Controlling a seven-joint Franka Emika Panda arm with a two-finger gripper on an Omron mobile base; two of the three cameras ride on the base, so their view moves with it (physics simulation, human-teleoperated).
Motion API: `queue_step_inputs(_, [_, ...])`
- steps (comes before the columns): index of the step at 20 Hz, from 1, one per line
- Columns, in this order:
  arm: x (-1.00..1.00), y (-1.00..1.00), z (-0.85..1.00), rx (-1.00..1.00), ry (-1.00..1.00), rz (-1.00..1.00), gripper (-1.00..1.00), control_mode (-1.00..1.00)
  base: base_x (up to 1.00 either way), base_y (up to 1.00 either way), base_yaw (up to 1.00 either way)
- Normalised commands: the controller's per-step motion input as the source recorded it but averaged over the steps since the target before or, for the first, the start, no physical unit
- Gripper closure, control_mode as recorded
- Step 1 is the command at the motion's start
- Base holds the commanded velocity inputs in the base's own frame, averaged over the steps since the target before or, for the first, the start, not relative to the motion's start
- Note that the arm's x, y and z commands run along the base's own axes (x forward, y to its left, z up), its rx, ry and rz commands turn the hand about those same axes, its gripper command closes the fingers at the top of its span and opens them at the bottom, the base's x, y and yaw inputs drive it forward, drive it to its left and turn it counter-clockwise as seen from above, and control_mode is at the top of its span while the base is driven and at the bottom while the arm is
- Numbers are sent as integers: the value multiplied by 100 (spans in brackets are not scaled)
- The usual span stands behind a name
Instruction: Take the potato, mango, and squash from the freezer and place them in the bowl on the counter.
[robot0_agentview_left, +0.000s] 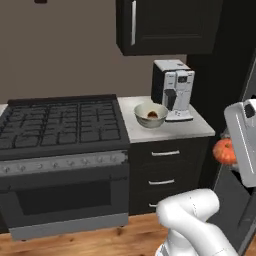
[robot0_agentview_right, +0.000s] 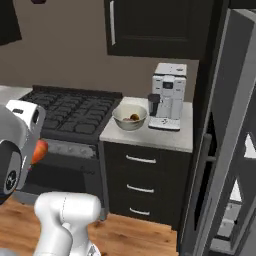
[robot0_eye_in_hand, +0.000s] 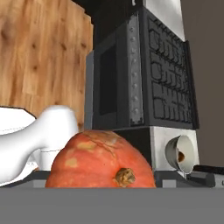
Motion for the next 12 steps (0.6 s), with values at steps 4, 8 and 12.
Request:
queue_step_inputs(4, [0, 0, 0, 0, 0, 0, 100, 100, 98, 89, -64])
queue_step_inputs(8, [0, 0, 0, 0, 0, 0, 100, 100, 80, 69, -66])
queue_step_inputs(12, [0, 0, 0, 0, 0, 0, 100, 100, 97, 8, -52])
